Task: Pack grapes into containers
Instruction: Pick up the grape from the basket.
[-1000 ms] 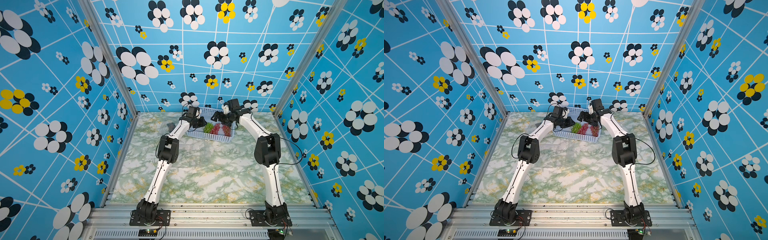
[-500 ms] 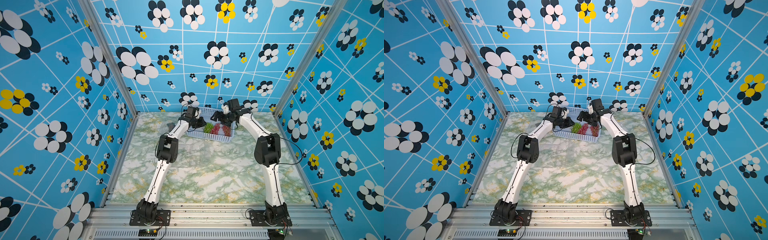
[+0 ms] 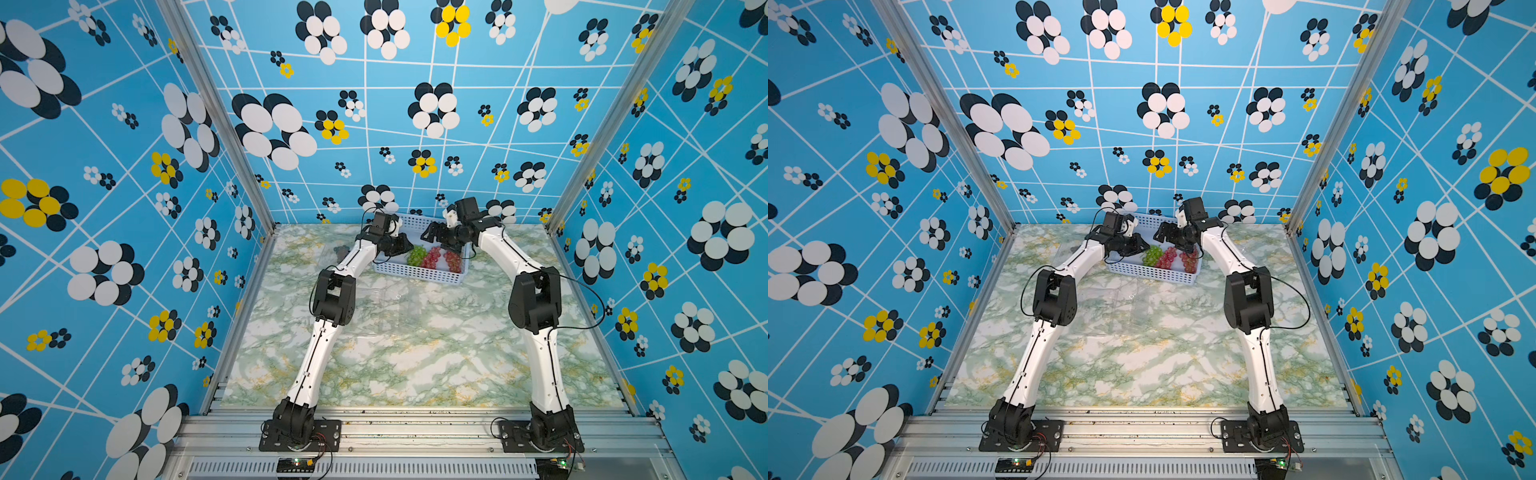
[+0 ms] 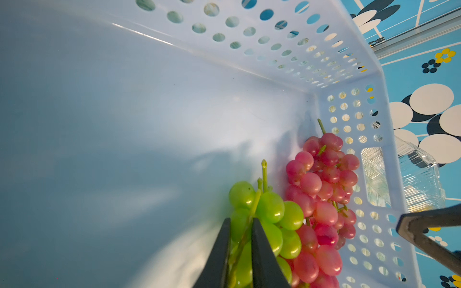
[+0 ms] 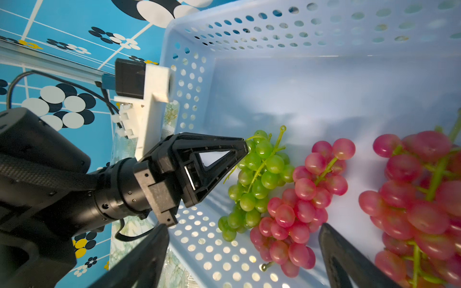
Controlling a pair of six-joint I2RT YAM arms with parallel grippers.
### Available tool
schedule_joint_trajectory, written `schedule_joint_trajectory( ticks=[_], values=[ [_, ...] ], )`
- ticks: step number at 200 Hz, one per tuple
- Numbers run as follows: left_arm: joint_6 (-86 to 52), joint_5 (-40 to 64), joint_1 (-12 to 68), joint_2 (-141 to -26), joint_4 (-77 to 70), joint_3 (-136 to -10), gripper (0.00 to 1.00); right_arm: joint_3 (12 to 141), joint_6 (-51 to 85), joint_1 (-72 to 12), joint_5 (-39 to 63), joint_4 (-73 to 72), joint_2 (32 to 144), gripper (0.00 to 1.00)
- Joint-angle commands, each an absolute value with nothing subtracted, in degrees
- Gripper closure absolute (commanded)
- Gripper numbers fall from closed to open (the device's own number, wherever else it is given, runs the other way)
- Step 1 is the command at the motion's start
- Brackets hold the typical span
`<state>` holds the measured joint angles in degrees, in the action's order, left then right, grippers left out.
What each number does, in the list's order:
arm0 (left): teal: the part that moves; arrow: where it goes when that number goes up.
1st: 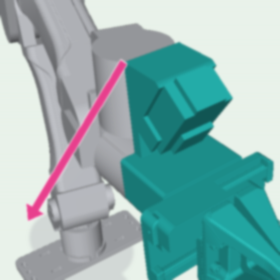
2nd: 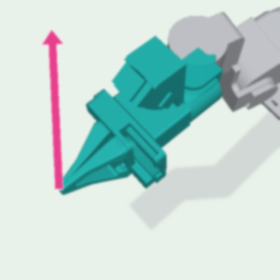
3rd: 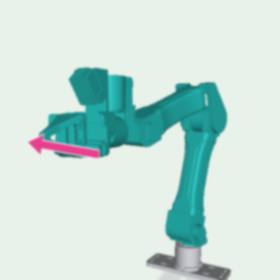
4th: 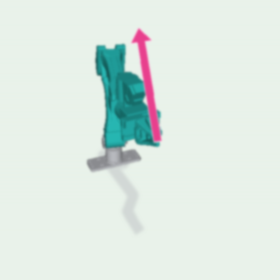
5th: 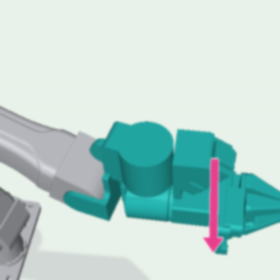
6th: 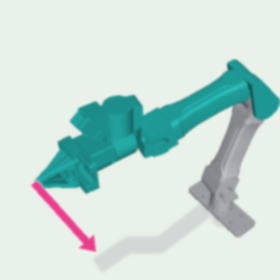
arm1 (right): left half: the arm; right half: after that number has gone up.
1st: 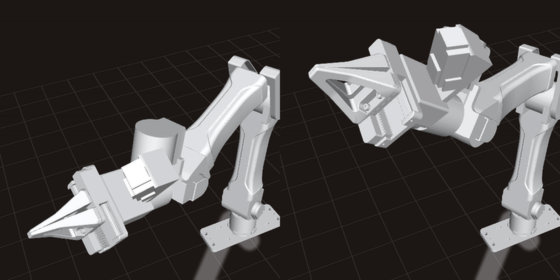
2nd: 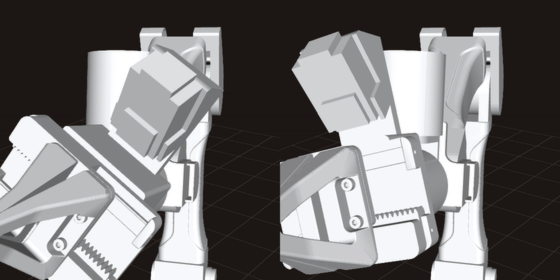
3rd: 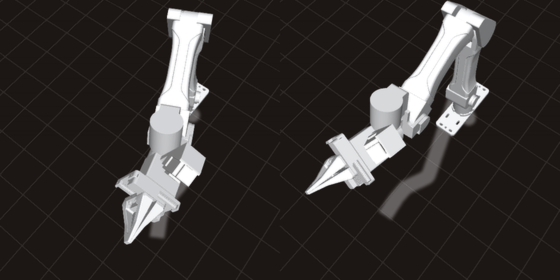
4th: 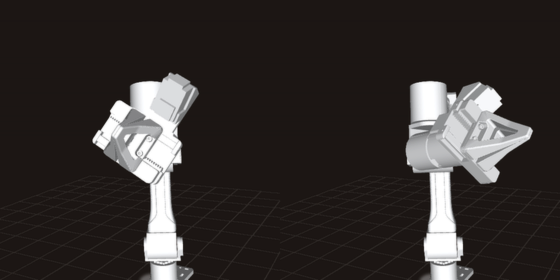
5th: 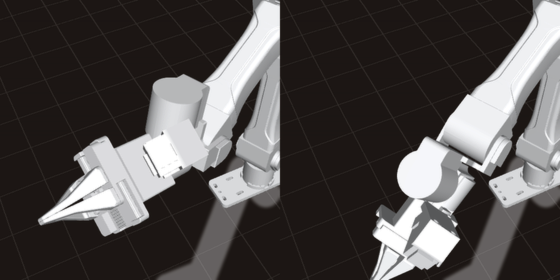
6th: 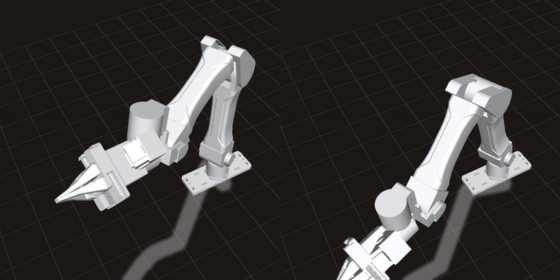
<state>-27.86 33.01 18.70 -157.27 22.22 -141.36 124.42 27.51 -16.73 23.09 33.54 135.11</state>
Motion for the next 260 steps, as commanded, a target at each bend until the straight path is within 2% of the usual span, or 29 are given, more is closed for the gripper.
schedule_joint_trajectory(
  ticks=[1, 137, 260],
  values=[
    [-27.1, 35.4, 17.9, -153.4, 21.2, -140.4, 0.83, 123.9, 28.1, -16.5, 24.4, 32.3, 135.7, 0.05],
    [-27.2, 37.7, 17.3, -153.5, 20.1, -140.5, 0.78, 124.1, 28.4, -16.5, 24.7, 32.3, 135.6, 0.06],
    [-24.7, 34.9, 16.7, -155.0, 23.5, -140.4, 0.74, 123.8, 28.7, -16.5, 24.9, 32.0, 135.5, 0.06]
  ],
)
